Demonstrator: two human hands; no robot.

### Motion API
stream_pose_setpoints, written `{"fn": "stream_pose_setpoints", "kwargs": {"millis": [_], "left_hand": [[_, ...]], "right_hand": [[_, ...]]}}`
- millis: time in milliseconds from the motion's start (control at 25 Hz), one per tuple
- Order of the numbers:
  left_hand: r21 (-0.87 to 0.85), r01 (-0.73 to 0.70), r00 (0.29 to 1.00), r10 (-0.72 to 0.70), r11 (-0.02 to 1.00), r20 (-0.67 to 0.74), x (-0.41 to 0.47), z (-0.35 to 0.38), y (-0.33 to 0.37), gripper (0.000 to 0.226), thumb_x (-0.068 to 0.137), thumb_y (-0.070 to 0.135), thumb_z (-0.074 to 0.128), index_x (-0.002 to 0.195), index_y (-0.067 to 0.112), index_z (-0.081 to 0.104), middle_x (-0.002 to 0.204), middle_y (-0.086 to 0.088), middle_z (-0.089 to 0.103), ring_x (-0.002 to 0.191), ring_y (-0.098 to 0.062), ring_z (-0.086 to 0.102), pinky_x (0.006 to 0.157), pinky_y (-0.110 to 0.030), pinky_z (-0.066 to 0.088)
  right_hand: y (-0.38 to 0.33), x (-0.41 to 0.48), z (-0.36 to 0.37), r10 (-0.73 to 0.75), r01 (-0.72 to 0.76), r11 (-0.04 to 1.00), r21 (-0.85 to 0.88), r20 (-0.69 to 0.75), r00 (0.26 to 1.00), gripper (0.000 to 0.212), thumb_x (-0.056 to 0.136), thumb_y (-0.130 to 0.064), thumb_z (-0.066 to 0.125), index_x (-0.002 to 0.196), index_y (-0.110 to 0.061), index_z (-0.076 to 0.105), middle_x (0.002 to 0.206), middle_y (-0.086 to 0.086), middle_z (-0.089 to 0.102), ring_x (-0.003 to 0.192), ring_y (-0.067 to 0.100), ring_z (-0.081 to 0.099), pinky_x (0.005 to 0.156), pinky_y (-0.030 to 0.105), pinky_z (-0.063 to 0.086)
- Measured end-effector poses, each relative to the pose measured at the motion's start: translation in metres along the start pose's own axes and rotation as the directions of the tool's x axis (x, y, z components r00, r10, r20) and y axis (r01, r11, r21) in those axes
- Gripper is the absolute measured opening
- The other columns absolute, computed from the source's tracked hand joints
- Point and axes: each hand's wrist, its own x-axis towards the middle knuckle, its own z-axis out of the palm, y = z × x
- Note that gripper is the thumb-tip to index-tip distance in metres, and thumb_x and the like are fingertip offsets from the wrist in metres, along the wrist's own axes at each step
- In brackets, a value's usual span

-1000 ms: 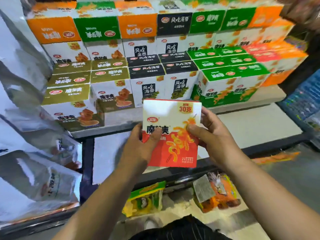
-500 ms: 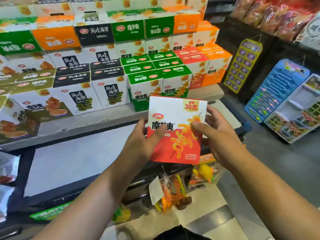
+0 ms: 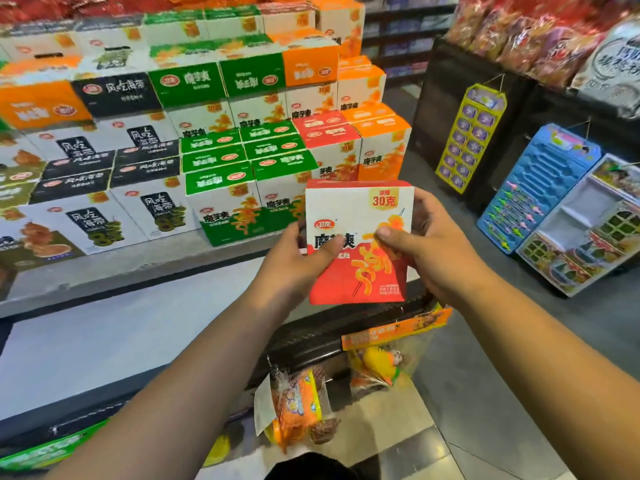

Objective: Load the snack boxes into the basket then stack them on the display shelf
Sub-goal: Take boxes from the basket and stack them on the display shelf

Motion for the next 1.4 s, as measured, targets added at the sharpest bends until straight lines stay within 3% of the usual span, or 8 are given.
{"fn": "stream_pose_setpoints", "kwargs": {"millis": [240, 480, 640, 800, 960, 1080, 1200, 1400], "left_hand": [[-0.006, -0.094, 0.995, 0.094, 0.996, 0.034, 0.059, -0.001, 0.016, 0.057, 0.086, 0.028, 0.073, 0.135, 0.026, 0.045, 0.118, 0.007, 0.061, 0.098, -0.015, 0.069, 0.077, -0.038, 0.061], [0.038, -0.166, 0.985, 0.163, 0.985, 0.057, 0.110, 0.000, 0.026, 0.072, 0.085, 0.019, 0.076, 0.141, 0.039, 0.035, 0.119, 0.016, 0.058, 0.108, -0.018, 0.065, 0.085, -0.052, 0.057], [0.130, -0.163, 0.985, 0.168, 0.978, -0.034, 0.138, 0.011, 0.025, 0.067, 0.082, 0.015, 0.077, 0.135, 0.040, 0.044, 0.125, 0.007, 0.061, 0.109, -0.016, 0.064, 0.089, -0.050, 0.056], [0.610, -0.234, 0.916, 0.383, 0.757, -0.124, 0.159, 0.026, 0.032, 0.068, 0.079, 0.024, 0.081, 0.140, 0.026, 0.050, 0.127, -0.001, 0.059, 0.114, -0.017, 0.058, 0.103, -0.027, 0.041], [0.808, -0.228, 0.797, 0.581, 0.543, -0.166, 0.171, 0.036, 0.035, 0.060, 0.069, 0.033, 0.078, 0.122, 0.008, 0.067, 0.099, -0.016, 0.067, 0.088, -0.034, 0.064, 0.078, -0.030, 0.047], [0.909, -0.032, 0.871, 0.458, 0.416, -0.179, 0.186, 0.038, 0.044, 0.062, 0.071, 0.049, 0.076, 0.122, 0.015, 0.068, 0.103, -0.015, 0.069, 0.095, -0.035, 0.061, 0.085, -0.038, 0.046], [0.937, 0.172, 0.880, 0.380, 0.303, -0.285, 0.192, 0.044, 0.049, 0.053, 0.077, 0.054, 0.072, 0.122, 0.026, 0.065, 0.115, -0.006, 0.064, 0.109, -0.030, 0.054, 0.094, -0.039, 0.040], [0.934, 0.198, 0.833, 0.452, 0.297, -0.320, 0.194, 0.058, 0.045, 0.042, 0.081, 0.043, 0.072, 0.117, 0.021, 0.070, 0.123, -0.006, 0.056, 0.111, -0.030, 0.049, 0.092, -0.039, 0.037]], "right_hand": [[0.004, 0.048, -0.011, -0.022, 0.021, 0.999, -0.032, -0.018, 1.000, 0.081, 0.063, -0.029, 0.087, 0.133, -0.030, 0.047, 0.131, 0.002, 0.059, 0.115, 0.021, 0.063, 0.092, 0.050, 0.055], [0.008, 0.088, -0.022, -0.059, 0.055, 0.996, -0.076, -0.053, 0.997, 0.079, 0.067, -0.023, 0.078, 0.138, -0.025, 0.043, 0.131, 0.001, 0.060, 0.115, 0.018, 0.063, 0.094, 0.049, 0.054], [0.020, 0.115, -0.030, -0.045, 0.040, 0.994, -0.097, -0.056, 0.997, 0.082, 0.064, -0.040, 0.084, 0.136, -0.033, 0.045, 0.133, -0.006, 0.058, 0.123, 0.017, 0.057, 0.098, 0.052, 0.051], [0.030, 0.150, -0.041, -0.039, 0.035, 0.985, -0.168, -0.023, 0.999, 0.071, 0.083, -0.016, 0.075, 0.143, -0.029, 0.040, 0.134, -0.005, 0.058, 0.126, 0.014, 0.052, 0.102, 0.045, 0.048], [0.031, 0.179, -0.046, -0.039, 0.049, 0.973, -0.225, 0.049, 0.998, 0.069, 0.086, -0.008, 0.071, 0.145, -0.026, 0.040, 0.134, -0.003, 0.056, 0.108, -0.003, 0.055, 0.091, 0.025, 0.052], [0.031, 0.203, -0.047, -0.085, 0.122, 0.948, -0.294, 0.136, 0.987, 0.066, 0.086, -0.017, 0.074, 0.144, -0.028, 0.044, 0.134, -0.002, 0.055, 0.104, -0.005, 0.055, 0.091, 0.027, 0.050], [0.045, 0.226, -0.048, -0.195, 0.261, 0.893, -0.366, 0.208, 0.958, 0.063, 0.078, -0.018, 0.068, 0.139, -0.019, 0.052, 0.127, 0.005, 0.059, 0.113, 0.015, 0.057, 0.095, 0.037, 0.050], [0.069, 0.254, -0.048, -0.120, 0.204, 0.926, -0.319, 0.264, 0.957, 0.062, 0.084, -0.018, 0.076, 0.139, -0.028, 0.051, 0.120, -0.004, 0.060, 0.109, 0.013, 0.061, 0.091, 0.044, 0.055]]}}
